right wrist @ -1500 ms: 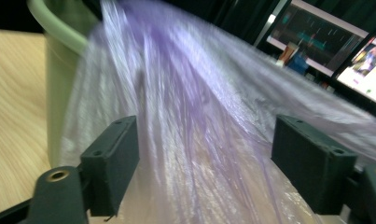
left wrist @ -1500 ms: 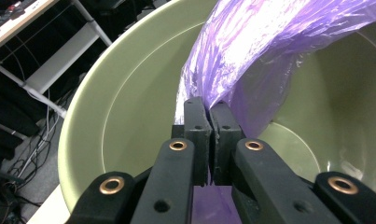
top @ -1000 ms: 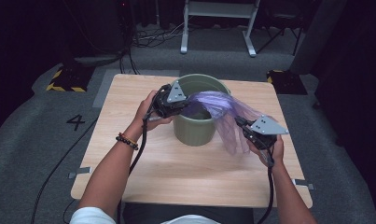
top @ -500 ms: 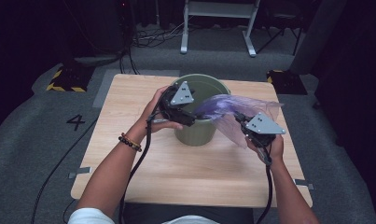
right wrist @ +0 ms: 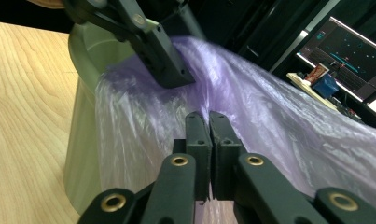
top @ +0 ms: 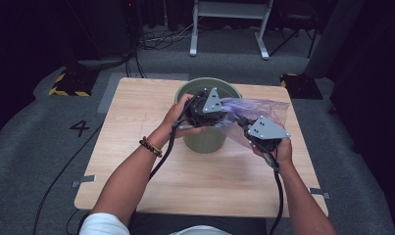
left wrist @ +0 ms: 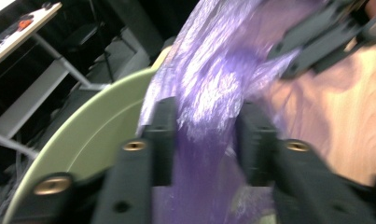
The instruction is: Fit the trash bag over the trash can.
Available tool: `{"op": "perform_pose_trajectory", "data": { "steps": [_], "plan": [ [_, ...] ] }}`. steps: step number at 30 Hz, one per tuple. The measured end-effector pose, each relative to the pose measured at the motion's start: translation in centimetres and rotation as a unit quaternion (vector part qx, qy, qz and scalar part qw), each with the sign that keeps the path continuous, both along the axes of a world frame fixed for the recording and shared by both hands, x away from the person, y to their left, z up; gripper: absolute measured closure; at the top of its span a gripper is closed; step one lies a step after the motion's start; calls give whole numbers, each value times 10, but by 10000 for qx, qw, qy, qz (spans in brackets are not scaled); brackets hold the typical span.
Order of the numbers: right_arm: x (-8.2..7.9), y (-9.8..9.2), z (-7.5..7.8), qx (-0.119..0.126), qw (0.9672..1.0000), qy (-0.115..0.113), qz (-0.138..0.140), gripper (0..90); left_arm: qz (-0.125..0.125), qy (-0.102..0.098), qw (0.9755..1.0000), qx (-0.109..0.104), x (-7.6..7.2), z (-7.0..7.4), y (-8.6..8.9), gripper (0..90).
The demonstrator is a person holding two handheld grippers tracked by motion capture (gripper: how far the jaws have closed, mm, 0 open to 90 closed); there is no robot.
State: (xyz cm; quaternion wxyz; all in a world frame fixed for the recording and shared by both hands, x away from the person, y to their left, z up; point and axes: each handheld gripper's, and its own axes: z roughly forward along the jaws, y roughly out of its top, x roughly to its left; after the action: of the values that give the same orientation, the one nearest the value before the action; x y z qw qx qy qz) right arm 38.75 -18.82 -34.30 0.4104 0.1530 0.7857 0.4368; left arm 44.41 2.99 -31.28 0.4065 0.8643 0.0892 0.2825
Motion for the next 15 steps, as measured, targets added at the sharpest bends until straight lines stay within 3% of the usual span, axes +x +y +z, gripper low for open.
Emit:
{"op": "perform_pose_trajectory", "data": {
  "steps": [2,4,5,10,11,12,13,14,15],
  "plan": [
    [-1,0,1,42,10000,0,33,825,67,6,10000,-9,1,-1,3,842],
    [-3,0,2,97,9999,-30,72,809,119,19,9999,-44,1,-2,8,865],
    [-5,-2,3,141,9999,-38,53,751,160,18,9999,-27,3,-3,13,882],
    [-7,-7,4,268,9996,5,22,648,267,11,9996,-56,5,-6,24,886],
    [-10,-9,4,266,9996,-33,-40,537,340,35,9994,-90,6,-8,29,885],
    [-10,-9,4,266,9996,-33,-40,537,340,35,9994,-90,6,-8,29,885],
    [-11,-13,4,341,9993,-58,-159,464,378,71,9992,-132,8,-9,34,885],
    [-11,-13,4,341,9993,-58,-159,464,378,71,9992,-132,8,-9,34,885],
    [-12,-20,3,453,9987,-28,-238,406,428,69,9989,-163,10,-10,39,885]
  ]
}}
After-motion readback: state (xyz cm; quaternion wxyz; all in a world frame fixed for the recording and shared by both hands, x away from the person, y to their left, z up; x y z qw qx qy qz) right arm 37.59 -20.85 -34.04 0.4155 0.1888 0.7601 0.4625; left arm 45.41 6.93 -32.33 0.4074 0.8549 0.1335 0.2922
